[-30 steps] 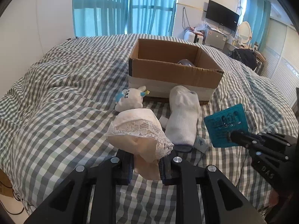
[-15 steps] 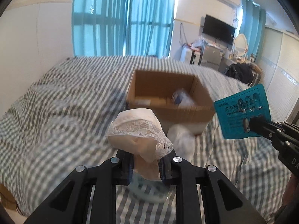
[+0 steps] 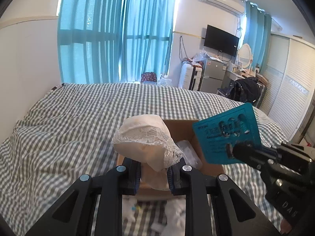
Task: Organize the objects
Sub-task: 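Carry the lace cloth with the left gripper while the right carries the blister pack, releasing both into the box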
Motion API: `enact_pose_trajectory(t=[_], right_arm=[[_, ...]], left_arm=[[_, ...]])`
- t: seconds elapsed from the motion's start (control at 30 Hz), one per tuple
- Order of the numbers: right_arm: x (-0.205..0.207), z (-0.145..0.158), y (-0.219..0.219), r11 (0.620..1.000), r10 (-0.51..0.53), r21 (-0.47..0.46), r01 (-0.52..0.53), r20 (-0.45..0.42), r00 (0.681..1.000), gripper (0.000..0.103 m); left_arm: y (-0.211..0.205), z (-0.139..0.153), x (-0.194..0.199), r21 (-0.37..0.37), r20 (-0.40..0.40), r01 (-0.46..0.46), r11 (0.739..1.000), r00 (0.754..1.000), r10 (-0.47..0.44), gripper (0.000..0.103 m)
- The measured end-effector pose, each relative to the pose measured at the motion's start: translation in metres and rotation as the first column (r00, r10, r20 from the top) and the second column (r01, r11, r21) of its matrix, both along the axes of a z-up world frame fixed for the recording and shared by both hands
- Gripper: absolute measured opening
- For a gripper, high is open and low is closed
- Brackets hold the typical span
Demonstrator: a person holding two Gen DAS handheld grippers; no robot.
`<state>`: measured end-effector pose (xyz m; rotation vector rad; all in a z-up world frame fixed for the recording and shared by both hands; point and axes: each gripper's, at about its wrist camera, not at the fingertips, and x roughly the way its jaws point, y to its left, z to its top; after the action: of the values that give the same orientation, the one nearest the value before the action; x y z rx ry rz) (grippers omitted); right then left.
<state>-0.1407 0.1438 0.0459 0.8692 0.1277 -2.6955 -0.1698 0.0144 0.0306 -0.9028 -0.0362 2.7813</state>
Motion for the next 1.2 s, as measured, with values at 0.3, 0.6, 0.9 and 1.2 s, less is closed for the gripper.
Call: enact_pose_trajectory(t=[0.3,0.6,0.9,1.2], right_arm=[[-0.078,-0.029,0.004,1.0,0.011,-0.021,-0.01,0.056,0.998,0.007],[-0.127,-0.083,0.01,0.999,0.015,-0.05,-0.007,0.158,0.987,0.008],[-0.125,-0.095,0.022,0.998,-0.012,-0.054,0.023,0.185,0.983,0.012],[-0.089,-0.039,0.044,0.991,-0.105,-0.076,0.113,0.099,0.99,0.06]], left_arm=[[0.009,-0.034,-0.073,-0.04,0.059,-0.009,0.999,0.998,0.011,0.022],[0.012,-0.088,-0.112,-0.075,0.152,0.001,0.997,0.988,0.01,0.022],[0.013,-0.102,-0.11,-0.08,0.206,0.016,0.997,0.979,0.001,0.035],[0.004,-0.046,-0.057,-0.084,0.1,-0.05,0.995,0.993,0.059,0.087]])
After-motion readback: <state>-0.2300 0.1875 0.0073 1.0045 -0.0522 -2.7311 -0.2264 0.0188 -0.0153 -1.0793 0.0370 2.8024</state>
